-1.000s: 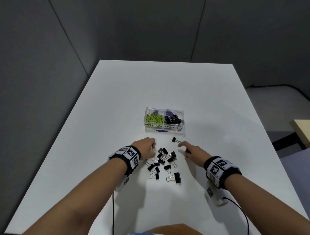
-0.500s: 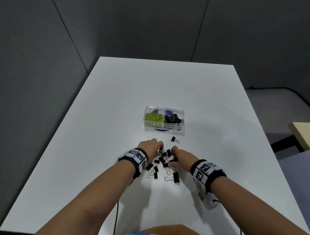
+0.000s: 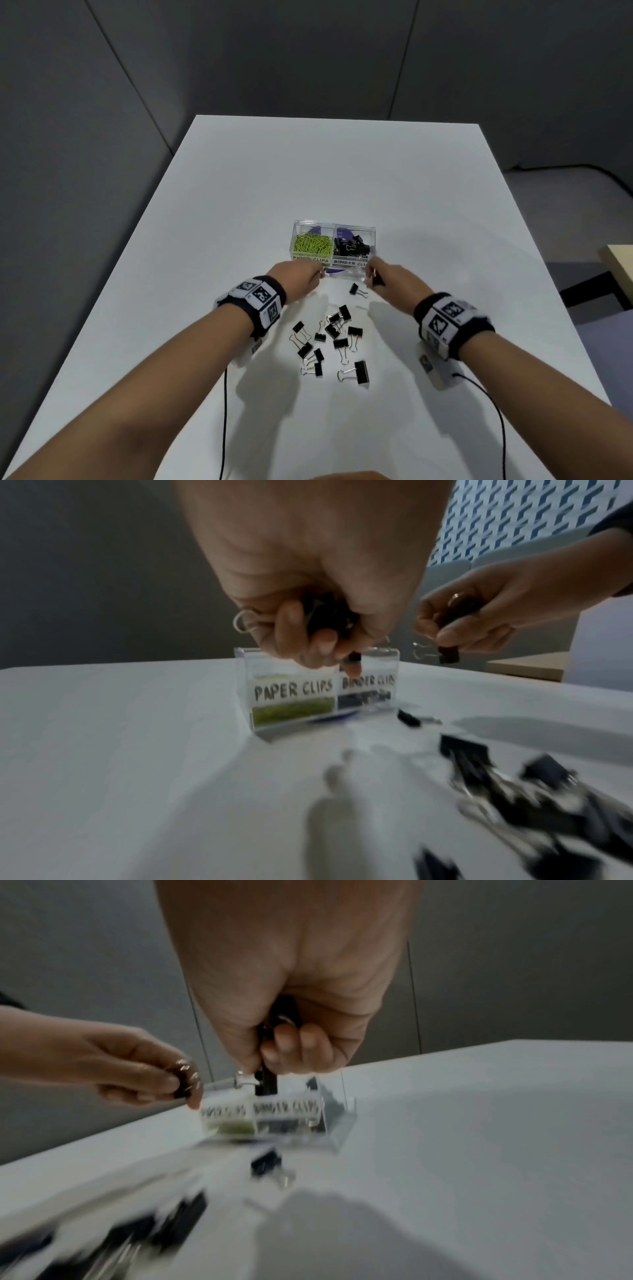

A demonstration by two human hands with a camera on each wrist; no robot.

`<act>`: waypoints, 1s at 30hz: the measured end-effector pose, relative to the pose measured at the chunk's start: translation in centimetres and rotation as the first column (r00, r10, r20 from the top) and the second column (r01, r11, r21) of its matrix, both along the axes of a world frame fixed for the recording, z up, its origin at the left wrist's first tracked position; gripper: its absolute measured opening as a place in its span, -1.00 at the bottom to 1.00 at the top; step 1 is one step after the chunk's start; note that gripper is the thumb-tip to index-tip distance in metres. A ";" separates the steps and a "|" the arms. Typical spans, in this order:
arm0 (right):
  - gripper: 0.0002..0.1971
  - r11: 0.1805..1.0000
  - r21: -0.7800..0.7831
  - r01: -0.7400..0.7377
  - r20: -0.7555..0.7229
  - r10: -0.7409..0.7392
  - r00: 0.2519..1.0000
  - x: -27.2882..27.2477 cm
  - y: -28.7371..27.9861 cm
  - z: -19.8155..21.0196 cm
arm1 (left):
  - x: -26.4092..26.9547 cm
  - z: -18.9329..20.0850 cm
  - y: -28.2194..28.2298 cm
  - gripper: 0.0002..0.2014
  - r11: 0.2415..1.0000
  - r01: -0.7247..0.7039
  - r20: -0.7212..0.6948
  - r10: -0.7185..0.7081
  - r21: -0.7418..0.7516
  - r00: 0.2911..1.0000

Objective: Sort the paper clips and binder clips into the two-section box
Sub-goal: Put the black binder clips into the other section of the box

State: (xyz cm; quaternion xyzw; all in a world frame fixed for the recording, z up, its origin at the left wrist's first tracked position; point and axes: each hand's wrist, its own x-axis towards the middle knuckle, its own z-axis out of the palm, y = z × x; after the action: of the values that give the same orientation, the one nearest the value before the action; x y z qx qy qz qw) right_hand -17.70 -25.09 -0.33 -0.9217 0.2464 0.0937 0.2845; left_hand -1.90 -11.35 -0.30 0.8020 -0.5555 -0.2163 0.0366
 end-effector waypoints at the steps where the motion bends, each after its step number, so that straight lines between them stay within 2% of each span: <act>1: -0.84 0.999 -0.034 0.020 0.040 -0.018 0.999 0.9 -0.8 0.6 | 0.6 0.5 -0.5 -0.74 1.000 -0.001 0.006 0.001 -0.004 1.000; 4: -0.82 0.991 -0.110 0.080 0.090 -0.071 0.993 3.8 -2.7 2.0 | 2.3 1.7 -2.4 -0.76 1.000 0.002 0.040 -0.002 -0.008 0.999; 8: -0.70 0.997 -0.020 0.069 0.056 -0.068 0.996 6.5 -4.0 2.0 | 3.6 2.6 -5.0 -0.78 1.000 0.003 0.054 -0.002 -0.013 0.999; 11: -0.61 0.995 -0.007 0.103 0.119 -0.102 0.988 6.4 -4.1 1.2 | 3.8 2.6 -6.8 -0.76 1.000 0.004 0.037 -0.003 -0.029 0.999; 15: -0.78 0.965 -0.067 0.252 0.263 -0.227 0.938 3.6 -4.2 -0.5 | 3.2 1.9 -8.6 -0.73 0.999 0.009 -0.005 -0.010 -0.053 1.000; 17: -0.83 0.958 -0.058 0.281 0.235 -0.261 0.936 1.7 -3.9 -1.6 | 2.8 1.3 -9.1 -0.73 0.998 0.025 -0.010 -0.026 -0.061 1.000; 21: -0.83 0.978 -0.074 0.196 0.109 -0.187 0.976 -0.6 -2.5 -3.3 | 2.4 0.9 -9.4 -0.69 0.996 0.057 -0.053 -0.060 -0.063 0.997; 25: -0.77 0.992 -0.088 0.088 0.089 -0.080 0.993 -0.5 -1.3 -4.1 | 1.5 1.5 -8.0 -0.71 0.987 0.070 -0.026 -0.074 -0.143 0.997; 27: -0.69 0.991 -0.135 0.005 0.101 0.009 0.995 0.0 -0.6 -4.5 | 0.5 1.7 -6.5 -0.74 0.981 0.085 0.012 -0.084 -0.173 0.996; 30: -0.63 0.962 -0.245 -0.125 0.064 0.144 0.987 0.6 0.1 -5.2 | -1.8 0.9 -3.6 -0.73 0.980 0.154 0.015 -0.153 -0.128 0.988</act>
State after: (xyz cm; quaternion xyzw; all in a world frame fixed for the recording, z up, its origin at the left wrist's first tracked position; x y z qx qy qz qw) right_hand -17.07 -25.03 -5.51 -0.9670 0.1810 0.0447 0.1738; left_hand -3.70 -14.91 0.60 0.7532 -0.6287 -0.1804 0.0701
